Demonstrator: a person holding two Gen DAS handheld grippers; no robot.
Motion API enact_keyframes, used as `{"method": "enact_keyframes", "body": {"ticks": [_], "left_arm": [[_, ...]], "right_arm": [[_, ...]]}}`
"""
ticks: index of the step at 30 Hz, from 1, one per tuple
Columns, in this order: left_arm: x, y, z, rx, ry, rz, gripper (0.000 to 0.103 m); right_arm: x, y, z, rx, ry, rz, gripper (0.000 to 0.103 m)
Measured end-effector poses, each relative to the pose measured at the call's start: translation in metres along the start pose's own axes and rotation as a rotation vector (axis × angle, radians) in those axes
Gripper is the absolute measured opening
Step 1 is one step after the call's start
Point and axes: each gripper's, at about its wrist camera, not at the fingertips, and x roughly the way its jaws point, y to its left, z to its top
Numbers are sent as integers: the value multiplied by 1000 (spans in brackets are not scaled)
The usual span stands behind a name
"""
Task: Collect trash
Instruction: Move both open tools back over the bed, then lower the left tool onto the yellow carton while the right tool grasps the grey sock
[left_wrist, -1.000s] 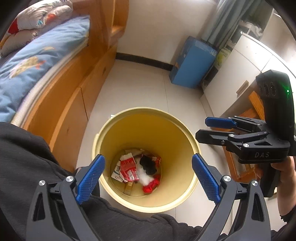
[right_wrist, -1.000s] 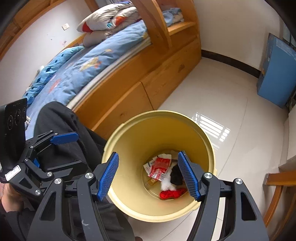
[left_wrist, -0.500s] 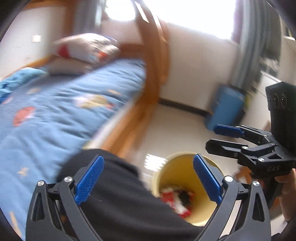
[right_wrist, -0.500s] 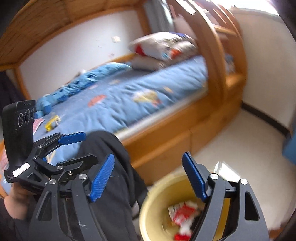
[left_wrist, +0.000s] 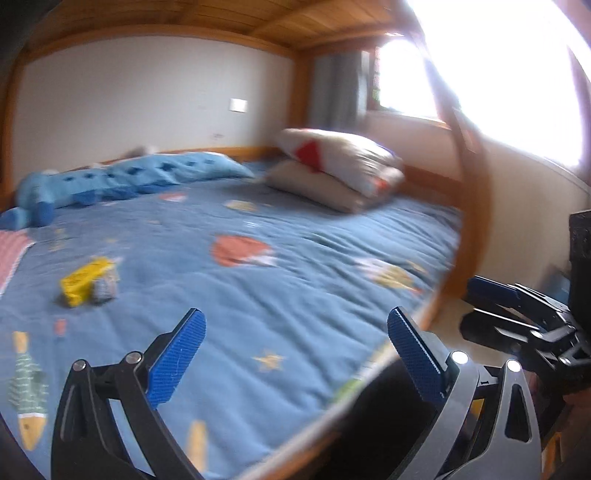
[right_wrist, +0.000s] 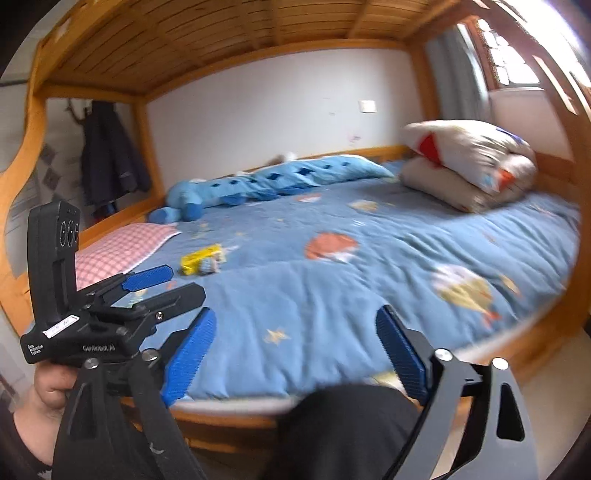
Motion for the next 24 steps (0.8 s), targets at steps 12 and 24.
{"method": "enact_keyframes", "body": {"ticks": [12,24], "left_arm": [[-8,144,4,-129,-3,295,99],[15,243,6,-188,59,362,99]], "right_arm": [[122,93,43,-124,65,197,94],[221,151,66,-142,134,313,94]]}}
